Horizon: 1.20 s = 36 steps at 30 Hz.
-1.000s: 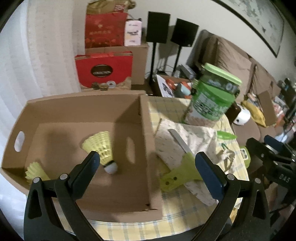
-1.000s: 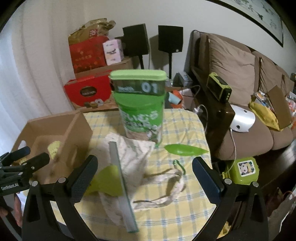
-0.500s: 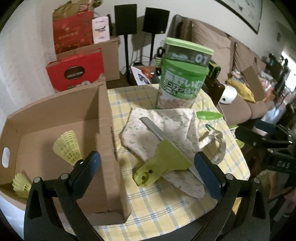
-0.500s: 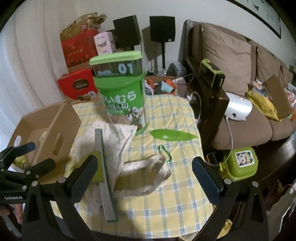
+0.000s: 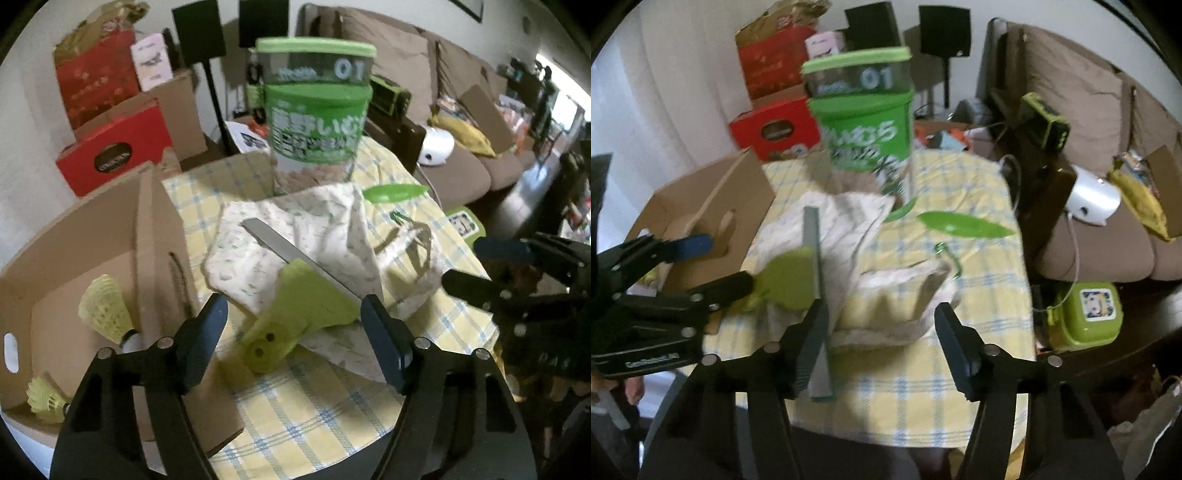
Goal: Organize objects
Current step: 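Move both tools back toward the lime-green squeegee on the cloth bag, then grasp the squeegee's metal blade with the right tool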
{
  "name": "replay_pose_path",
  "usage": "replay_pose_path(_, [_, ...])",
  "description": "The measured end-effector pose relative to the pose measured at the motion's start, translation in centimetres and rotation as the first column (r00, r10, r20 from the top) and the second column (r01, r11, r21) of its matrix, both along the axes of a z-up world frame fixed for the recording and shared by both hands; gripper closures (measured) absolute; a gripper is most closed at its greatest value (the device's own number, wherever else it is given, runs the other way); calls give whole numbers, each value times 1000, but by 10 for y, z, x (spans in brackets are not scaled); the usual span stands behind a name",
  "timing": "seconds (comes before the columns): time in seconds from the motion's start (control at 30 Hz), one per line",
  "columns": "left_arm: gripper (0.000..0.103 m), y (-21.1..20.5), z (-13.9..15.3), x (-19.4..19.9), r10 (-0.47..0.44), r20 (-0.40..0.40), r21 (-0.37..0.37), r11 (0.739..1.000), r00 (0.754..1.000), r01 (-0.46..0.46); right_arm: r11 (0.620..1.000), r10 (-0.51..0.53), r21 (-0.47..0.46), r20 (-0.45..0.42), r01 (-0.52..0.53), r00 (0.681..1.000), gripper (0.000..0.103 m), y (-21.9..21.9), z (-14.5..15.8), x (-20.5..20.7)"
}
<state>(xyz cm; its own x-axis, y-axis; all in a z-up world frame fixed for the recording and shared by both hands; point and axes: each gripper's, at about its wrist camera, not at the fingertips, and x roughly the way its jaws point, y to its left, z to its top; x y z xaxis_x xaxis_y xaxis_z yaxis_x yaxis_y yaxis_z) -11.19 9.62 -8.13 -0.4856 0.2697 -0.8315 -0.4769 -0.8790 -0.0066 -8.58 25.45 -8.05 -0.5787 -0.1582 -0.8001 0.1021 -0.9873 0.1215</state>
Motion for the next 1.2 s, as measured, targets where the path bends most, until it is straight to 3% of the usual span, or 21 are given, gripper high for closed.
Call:
replay_pose_path(0.33, [37, 16, -23, -9, -49, 18, -132, 990, 999, 51, 993, 101, -62, 80, -96, 992, 49, -17, -25, 3])
replay_pose_path(0.73, [37, 27, -28, -17, -73, 15, -176, 982, 997, 75, 985, 172, -41, 133, -168, 976, 50, -35, -49, 1])
replay_pose_path(0.93, [37, 33, -31, -19, -94, 43, -165, 981, 995, 100, 981, 191, -70, 158, -182, 969, 71, -39, -57, -2])
replay_pose_path(1.0, [37, 34, -33, -20, -98, 52, -164, 981, 994, 106, 981, 191, -75, 158, -181, 969, 83, -37, -56, -2])
replay_pose_path(1.2, [36, 33, -35, -24, -102, 95, -109, 988, 990, 113, 983, 180, -64, 155, -172, 971, 82, -21, -49, -3])
